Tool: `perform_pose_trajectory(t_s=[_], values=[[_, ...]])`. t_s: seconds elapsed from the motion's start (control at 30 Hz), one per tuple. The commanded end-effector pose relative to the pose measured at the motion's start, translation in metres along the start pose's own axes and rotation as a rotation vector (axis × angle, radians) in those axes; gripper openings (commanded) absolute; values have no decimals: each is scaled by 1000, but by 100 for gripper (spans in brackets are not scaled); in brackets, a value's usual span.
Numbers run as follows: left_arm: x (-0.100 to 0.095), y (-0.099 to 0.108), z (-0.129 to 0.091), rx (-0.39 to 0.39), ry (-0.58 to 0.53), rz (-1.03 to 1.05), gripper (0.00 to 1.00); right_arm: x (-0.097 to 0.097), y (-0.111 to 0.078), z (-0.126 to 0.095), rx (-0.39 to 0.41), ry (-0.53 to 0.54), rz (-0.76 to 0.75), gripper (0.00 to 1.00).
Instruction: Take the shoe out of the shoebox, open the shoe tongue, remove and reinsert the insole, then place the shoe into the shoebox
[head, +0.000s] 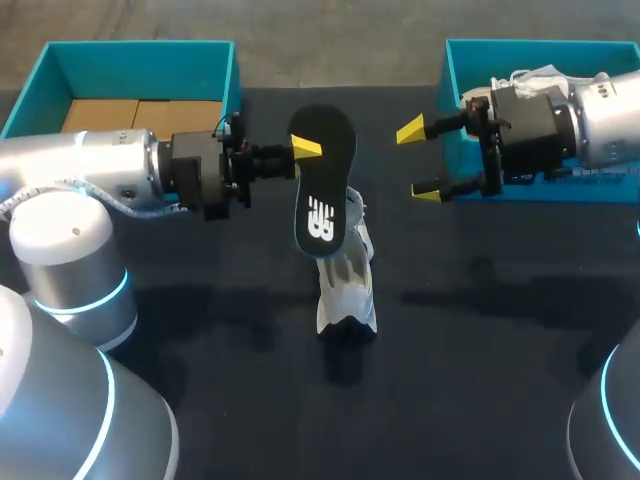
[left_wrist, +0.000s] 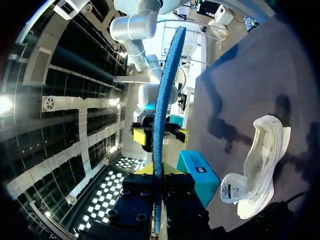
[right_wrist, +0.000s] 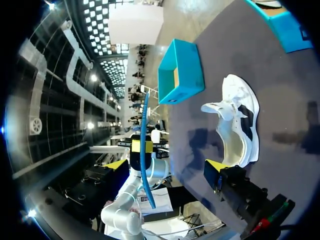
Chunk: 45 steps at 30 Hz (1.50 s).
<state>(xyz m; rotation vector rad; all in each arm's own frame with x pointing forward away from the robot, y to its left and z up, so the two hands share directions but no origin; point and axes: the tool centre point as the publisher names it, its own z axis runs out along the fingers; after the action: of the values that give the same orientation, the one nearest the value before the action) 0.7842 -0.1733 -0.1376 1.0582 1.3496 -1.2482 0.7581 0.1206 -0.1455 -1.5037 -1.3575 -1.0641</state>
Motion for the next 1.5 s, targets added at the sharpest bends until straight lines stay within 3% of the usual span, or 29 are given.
perform_pose_trajectory(t_s=[0.03,0.4,0.63,0.7,0.93,1.5], values=[[0,1,1,1,-1,1,0,0,-1,1,-1,-4,1,100],[2,0,1,16,-1,-49,0,0,-1,1,-12,-17,17,100],[4,-4,-3,69,-34,-178,0,2,-4,3,-138,-25,41,100],[4,-8,-5,85,-29,-243,0,1,-5,3,-217,-48,66,100],[14,-24,-4,138,4,-444,0,-14,-11,8,-296,-98,132,100],[51,-54,-8,227,-55,-642,0,-64,-39,21,-336,-97,217,100]])
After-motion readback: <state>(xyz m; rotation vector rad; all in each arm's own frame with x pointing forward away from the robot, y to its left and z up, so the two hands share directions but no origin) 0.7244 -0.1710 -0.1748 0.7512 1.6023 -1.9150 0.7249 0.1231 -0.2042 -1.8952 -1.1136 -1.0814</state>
